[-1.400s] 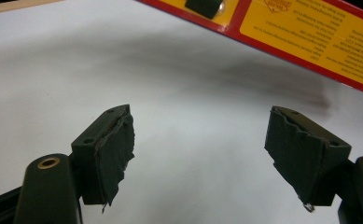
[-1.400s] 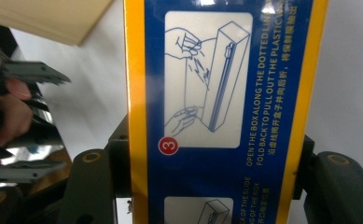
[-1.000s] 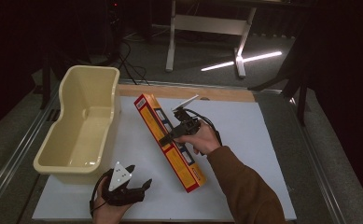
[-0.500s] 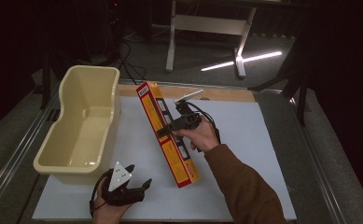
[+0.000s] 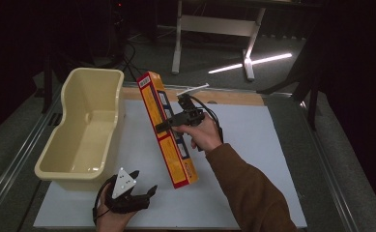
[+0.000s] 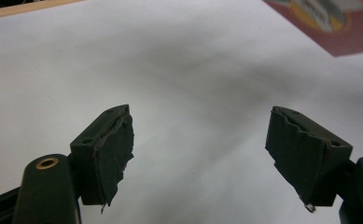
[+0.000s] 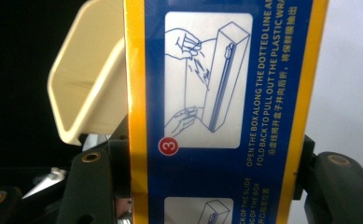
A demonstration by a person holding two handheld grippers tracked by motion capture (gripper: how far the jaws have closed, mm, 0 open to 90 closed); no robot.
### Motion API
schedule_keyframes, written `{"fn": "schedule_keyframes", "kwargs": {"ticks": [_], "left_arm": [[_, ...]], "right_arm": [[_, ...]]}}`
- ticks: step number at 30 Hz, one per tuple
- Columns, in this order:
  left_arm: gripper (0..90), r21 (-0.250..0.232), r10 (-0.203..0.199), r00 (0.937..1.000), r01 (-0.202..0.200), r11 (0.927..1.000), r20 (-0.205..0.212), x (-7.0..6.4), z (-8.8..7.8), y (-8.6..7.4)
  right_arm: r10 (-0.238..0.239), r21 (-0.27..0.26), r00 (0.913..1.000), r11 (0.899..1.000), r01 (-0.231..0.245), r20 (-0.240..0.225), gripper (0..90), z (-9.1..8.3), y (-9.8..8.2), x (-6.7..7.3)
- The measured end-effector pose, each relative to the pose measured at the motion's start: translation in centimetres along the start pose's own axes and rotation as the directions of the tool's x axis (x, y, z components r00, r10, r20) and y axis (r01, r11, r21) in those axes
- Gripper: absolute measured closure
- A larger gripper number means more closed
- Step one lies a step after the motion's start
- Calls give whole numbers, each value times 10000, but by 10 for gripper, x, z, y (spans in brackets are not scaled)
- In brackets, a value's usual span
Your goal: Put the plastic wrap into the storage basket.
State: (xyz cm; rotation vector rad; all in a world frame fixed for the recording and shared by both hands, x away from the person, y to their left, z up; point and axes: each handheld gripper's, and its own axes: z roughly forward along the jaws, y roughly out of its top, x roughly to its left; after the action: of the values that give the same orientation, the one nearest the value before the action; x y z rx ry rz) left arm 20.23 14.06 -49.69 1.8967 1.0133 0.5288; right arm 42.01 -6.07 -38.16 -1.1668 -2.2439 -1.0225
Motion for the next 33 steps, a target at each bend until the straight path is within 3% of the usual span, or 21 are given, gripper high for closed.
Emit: {"fn": "schedule_keyframes", "kwargs": {"ticks": [12,23,33], "left_arm": [[231,-44,0,10000,0,10000,30,-1,0,0],[231,-85,23,10000,-23,10000,-7,-1,-1,0],[231,-120,-3,10000,3,9999,-30,0,-1,0]], "right_arm": [[239,-477,9976,9985,-270,-650,401,-13,15,12],[173,-503,9929,9985,-234,-1174,401,-15,26,28],[512,-734,9856,9953,-637,-1610,401,-19,33,34]]}}
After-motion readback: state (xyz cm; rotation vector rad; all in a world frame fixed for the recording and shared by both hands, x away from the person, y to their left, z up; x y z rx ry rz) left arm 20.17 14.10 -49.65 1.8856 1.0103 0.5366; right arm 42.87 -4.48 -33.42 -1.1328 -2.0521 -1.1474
